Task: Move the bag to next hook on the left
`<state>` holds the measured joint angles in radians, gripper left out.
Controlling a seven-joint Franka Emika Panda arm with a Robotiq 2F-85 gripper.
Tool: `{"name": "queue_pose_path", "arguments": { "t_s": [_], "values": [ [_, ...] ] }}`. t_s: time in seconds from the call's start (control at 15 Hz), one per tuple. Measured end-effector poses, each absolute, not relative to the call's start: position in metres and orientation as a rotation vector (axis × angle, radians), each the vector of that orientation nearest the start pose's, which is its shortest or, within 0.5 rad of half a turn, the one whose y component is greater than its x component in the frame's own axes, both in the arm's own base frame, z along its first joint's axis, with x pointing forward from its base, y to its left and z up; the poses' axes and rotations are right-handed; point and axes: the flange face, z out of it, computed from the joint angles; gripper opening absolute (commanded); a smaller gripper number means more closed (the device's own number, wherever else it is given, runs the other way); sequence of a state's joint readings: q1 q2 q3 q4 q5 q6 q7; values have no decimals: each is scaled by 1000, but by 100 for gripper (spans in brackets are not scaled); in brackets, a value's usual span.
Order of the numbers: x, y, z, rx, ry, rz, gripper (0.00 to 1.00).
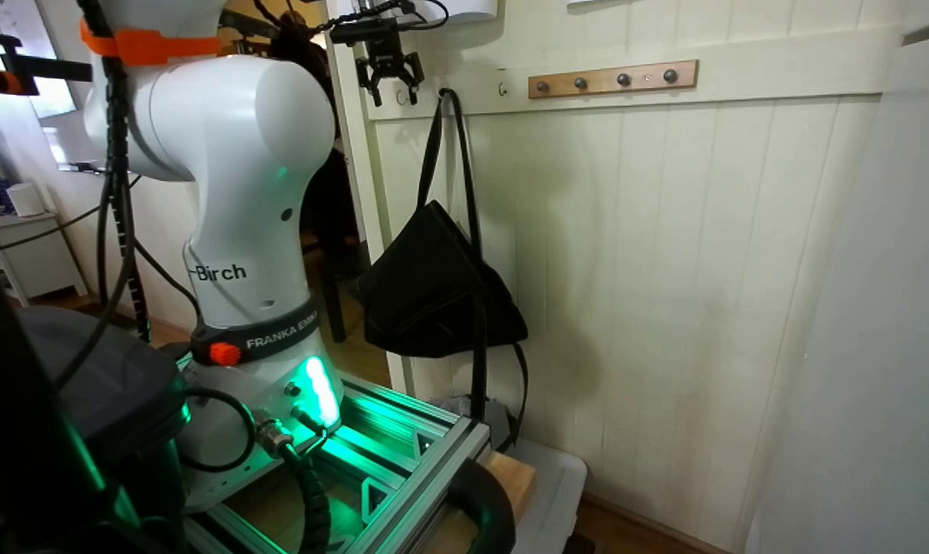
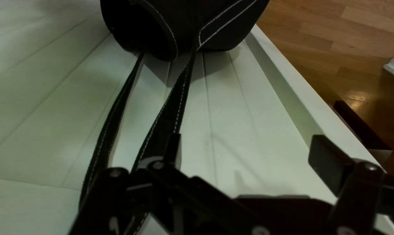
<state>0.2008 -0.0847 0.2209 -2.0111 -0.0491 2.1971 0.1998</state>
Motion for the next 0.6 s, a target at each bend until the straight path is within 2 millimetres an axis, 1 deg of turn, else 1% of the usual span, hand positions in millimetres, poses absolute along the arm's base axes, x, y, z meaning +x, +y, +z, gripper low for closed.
{"name": "queue_pose_path", "arguments": {
  "t_s": [0.2,0.33,0.47,0.6],
  "values": [
    [500,220,518,-3076,-370,-420,100],
    [494,210,517,-3085,-350,-414,100],
    [489,196,514,-3098,-318,-407,100],
    [482,178,511,-3112,-274,-398,100]
  ]
}}
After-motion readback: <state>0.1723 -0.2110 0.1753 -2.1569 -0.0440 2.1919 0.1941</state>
